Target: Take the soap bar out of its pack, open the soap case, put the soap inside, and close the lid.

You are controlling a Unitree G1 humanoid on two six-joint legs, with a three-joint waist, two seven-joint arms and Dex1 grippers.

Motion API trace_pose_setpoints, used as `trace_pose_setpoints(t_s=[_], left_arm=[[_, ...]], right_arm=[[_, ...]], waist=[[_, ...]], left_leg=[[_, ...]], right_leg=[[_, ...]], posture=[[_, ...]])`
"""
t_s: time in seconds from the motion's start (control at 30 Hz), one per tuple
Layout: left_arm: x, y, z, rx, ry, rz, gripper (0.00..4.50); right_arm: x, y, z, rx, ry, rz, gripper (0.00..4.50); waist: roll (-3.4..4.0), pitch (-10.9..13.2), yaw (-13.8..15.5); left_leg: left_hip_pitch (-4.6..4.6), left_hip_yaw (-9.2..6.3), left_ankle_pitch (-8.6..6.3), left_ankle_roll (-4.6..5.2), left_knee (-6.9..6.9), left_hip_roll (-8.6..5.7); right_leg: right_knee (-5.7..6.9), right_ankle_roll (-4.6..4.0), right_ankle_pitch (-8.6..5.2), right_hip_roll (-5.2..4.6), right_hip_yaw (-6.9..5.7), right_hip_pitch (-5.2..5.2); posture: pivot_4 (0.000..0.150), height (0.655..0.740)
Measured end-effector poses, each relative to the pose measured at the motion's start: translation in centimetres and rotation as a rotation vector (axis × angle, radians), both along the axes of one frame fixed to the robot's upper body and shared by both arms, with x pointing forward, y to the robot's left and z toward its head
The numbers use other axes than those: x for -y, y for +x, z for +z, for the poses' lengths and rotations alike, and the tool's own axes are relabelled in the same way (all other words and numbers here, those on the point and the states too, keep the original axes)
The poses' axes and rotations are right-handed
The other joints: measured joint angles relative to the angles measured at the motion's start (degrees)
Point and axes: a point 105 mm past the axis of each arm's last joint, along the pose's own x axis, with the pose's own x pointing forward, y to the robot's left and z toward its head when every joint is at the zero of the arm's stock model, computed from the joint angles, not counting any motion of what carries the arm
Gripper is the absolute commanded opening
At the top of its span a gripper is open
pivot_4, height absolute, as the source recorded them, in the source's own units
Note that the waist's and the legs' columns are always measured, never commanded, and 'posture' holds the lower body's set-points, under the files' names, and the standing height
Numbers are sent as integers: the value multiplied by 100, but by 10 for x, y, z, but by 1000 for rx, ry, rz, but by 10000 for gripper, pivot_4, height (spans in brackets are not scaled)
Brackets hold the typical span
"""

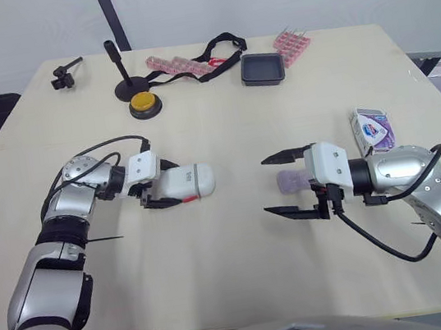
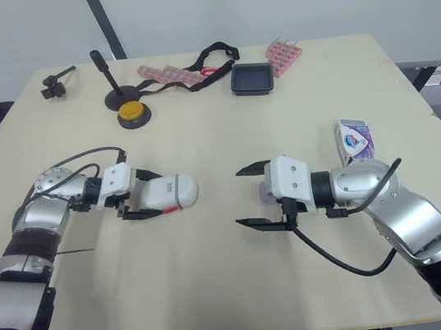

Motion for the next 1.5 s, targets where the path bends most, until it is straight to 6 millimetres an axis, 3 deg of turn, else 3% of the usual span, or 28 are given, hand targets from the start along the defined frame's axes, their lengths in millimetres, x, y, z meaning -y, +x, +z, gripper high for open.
trace_pose_setpoints(t_s=[0.37, 0.47, 0.53, 0.67, 0.83, 1.17, 1.4, 1.5], left_arm=[[5, -1, 6, 29, -10, -19, 34575], [15, -10, 20, 60, -67, -50, 34575], [22, -18, 27, 81, -95, -77, 34575], [26, -34, 28, 63, -125, -72, 34575], [31, -46, 25, 57, -139, -58, 34575], [34, -58, 27, 78, -153, -40, 34575], [36, -59, 30, 85, -164, -31, 34575], [35, -59, 30, 85, -164, -27, 34574]], right_arm=[[-5, 9, -6, -84, -8, -61, 45000], [-13, 36, -1, -328, 99, -198, 45000], [-13, 44, -1, -500, 133, -256, 45000], [-22, 40, -3, -808, 225, -257, 45000], [-36, 32, -13, -1045, 269, -223, 45000], [-49, 24, -27, -1242, 339, -190, 45000], [-53, 22, -28, -1288, 342, -183, 45000], [-54, 22, -29, -1296, 338, -189, 36414]], waist=[[0, 0, -4], [0, 2, -70], [0, 3, -48], [5, 4, 24], [5, 5, 94], [8, 6, 31], [8, 6, 7], [8, 6, 9]], left_leg=[[2, 0, 0, -1, 0, 0], [9, 0, 6, -12, -7, -1], [9, 0, 10, -18, -21, 0], [10, 1, 14, -23, -46, 2], [25, -1, 14, -25, -44, 1], [32, -1, 18, -37, -57, 0], [37, -1, 25, -49, -77, -1], [37, -1, 27, -48, -78, -1]], right_leg=[[1, 0, 0, 0, 0, 0], [5, 0, 0, 2, 2, 1], [-1, 0, 0, 5, -1, 2], [-1, 0, 0, 12, -6, 1], [-19, -1, 0, 6, -14, -1], [-30, -1, 0, 4, -15, -1], [-36, -1, 0, 5, -16, -1], [-38, 0, 0, 5, -17, -1]], posture=[[1500, 7395], [1500, 7395], [1500, 7395], [1500, 7395], [1500, 7395], [1500, 7395], [1500, 7395], [1500, 7395]])
